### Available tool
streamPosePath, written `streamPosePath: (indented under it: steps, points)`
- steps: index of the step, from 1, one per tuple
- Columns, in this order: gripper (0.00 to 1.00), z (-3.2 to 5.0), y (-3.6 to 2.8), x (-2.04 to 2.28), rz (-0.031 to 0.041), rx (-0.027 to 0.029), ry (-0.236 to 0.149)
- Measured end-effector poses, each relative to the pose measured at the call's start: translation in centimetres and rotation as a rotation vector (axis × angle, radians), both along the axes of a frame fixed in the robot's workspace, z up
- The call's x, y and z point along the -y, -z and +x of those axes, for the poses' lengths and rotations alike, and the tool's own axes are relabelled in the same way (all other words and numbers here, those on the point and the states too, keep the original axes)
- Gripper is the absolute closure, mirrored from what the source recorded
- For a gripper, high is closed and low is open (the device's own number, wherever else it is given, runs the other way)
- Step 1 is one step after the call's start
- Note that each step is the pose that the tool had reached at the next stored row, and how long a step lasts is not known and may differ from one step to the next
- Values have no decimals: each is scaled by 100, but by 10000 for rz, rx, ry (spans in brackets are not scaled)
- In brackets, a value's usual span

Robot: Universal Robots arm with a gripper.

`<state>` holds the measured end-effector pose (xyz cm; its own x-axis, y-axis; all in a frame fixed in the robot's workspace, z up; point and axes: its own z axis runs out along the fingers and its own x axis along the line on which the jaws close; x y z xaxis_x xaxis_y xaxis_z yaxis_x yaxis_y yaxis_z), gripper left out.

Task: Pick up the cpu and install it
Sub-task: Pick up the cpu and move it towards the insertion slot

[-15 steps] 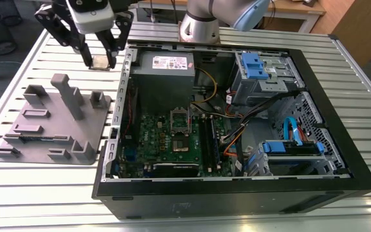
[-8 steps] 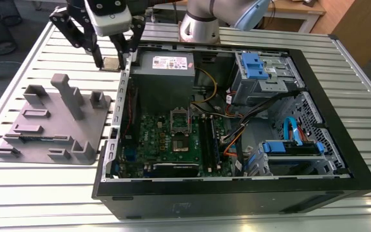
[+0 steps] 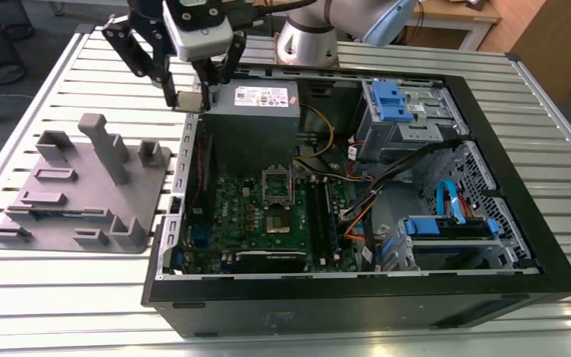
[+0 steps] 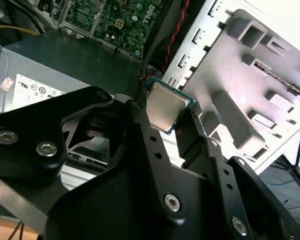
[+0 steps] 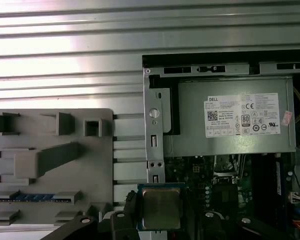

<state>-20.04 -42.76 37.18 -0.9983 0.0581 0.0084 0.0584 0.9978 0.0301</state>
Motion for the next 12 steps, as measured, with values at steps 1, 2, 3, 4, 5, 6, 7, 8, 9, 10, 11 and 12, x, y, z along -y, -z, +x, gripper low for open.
streamPosePath:
  steps: [1, 2, 3, 4, 5, 6, 7, 8, 9, 10, 11, 12]
  points:
    - [53, 28, 5, 0, 1, -10, 0]
    - [53, 55, 9, 0, 1, -18, 0]
    - [53, 81, 13, 0, -1, -25, -1]
    - [53, 106, 17, 0, 0, -31, 0]
    - [53, 131, 22, 0, 0, -34, 0]
    - [53, 155, 26, 0, 0, -36, 0]
    - [53, 178, 31, 0, 1, -36, 0]
    - [53, 196, 34, 0, 1, -37, 0]
    - [53, 214, 38, 0, 1, -37, 0]
    - [53, 228, 41, 0, 0, -37, -1]
    - [53, 241, 44, 0, 1, -36, 0]
    - [53, 252, 48, 0, 1, -36, 0]
